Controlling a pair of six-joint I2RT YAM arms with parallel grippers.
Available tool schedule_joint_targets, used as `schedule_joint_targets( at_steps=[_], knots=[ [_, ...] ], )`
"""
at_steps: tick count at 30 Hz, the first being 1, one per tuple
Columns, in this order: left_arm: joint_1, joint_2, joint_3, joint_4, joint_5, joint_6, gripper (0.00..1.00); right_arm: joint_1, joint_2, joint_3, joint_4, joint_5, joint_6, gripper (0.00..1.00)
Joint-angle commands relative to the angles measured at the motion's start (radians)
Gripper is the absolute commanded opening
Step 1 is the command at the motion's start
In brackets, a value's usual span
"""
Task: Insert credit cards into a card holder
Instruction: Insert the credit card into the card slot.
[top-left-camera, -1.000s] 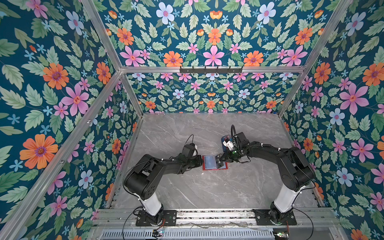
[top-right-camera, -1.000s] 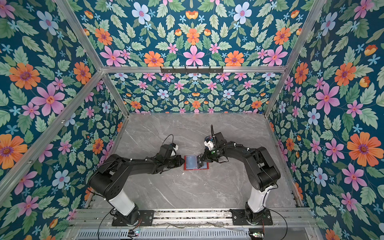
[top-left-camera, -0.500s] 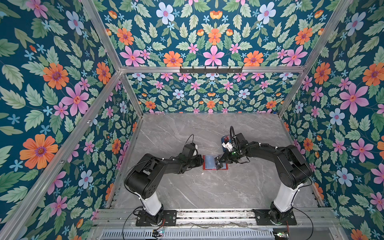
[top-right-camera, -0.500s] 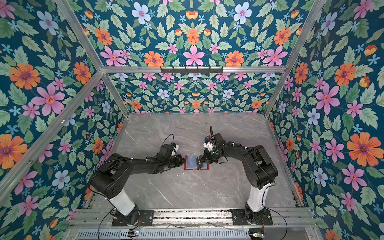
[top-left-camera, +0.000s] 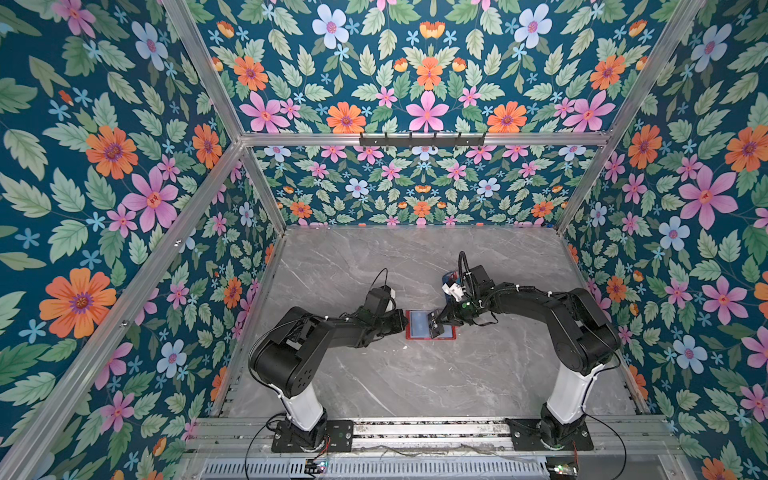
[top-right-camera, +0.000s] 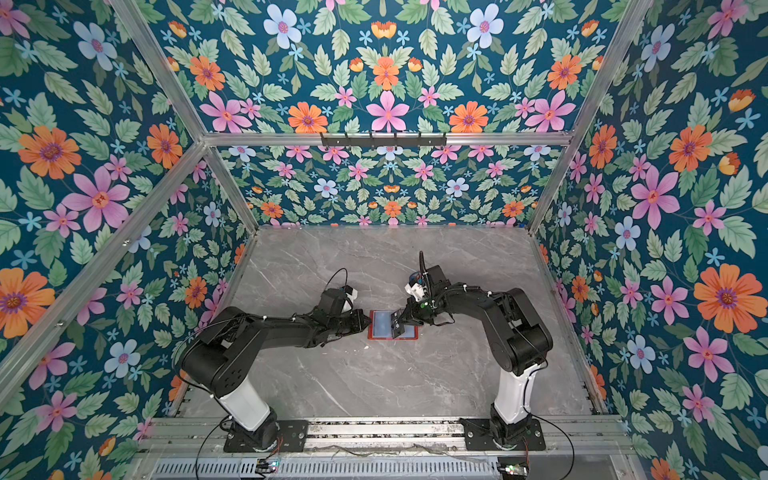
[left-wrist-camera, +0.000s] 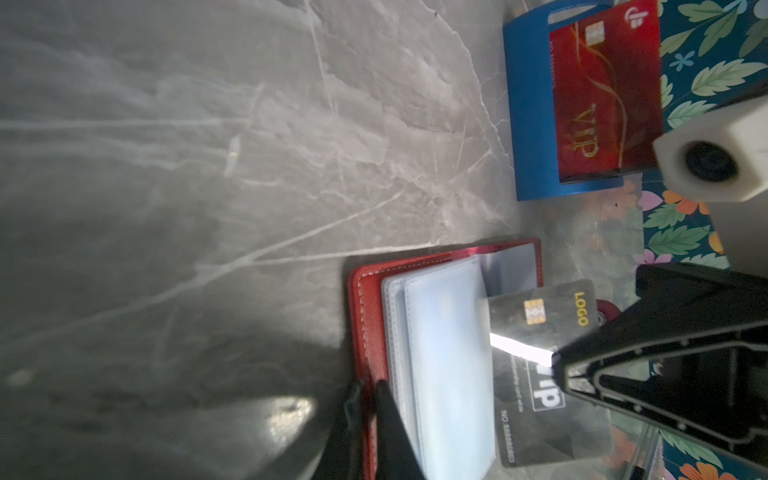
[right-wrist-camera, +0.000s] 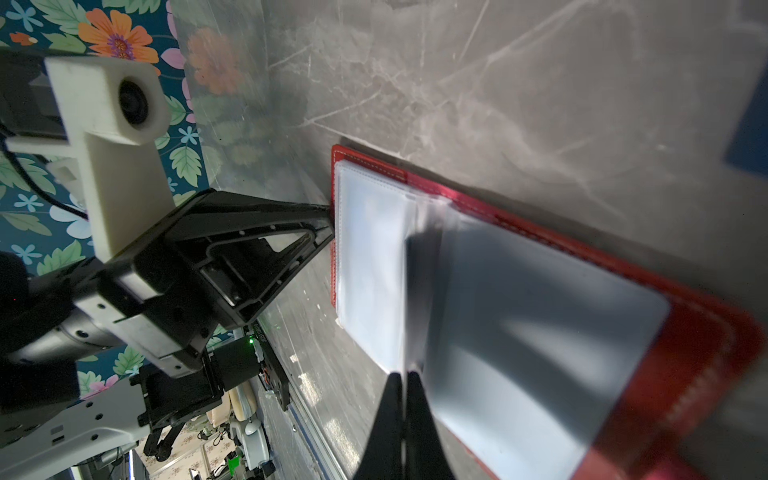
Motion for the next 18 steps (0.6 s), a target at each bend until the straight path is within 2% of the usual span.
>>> schedule_joint_targets(
  at_steps=[1, 18],
  knots=[
    [0.000, 0.005, -0.011, -0.124, -0.025, 0.013, 0.12, 0.001, 0.009, 0.003, 0.024, -0.020, 0.009, 0.00],
    [-0.011, -0.015, -0.049, -0.103, -0.022, -0.009, 0.10, -0.003, 0.026, -0.021, 0.101, -0.005, 0.052, 0.00]
  ],
)
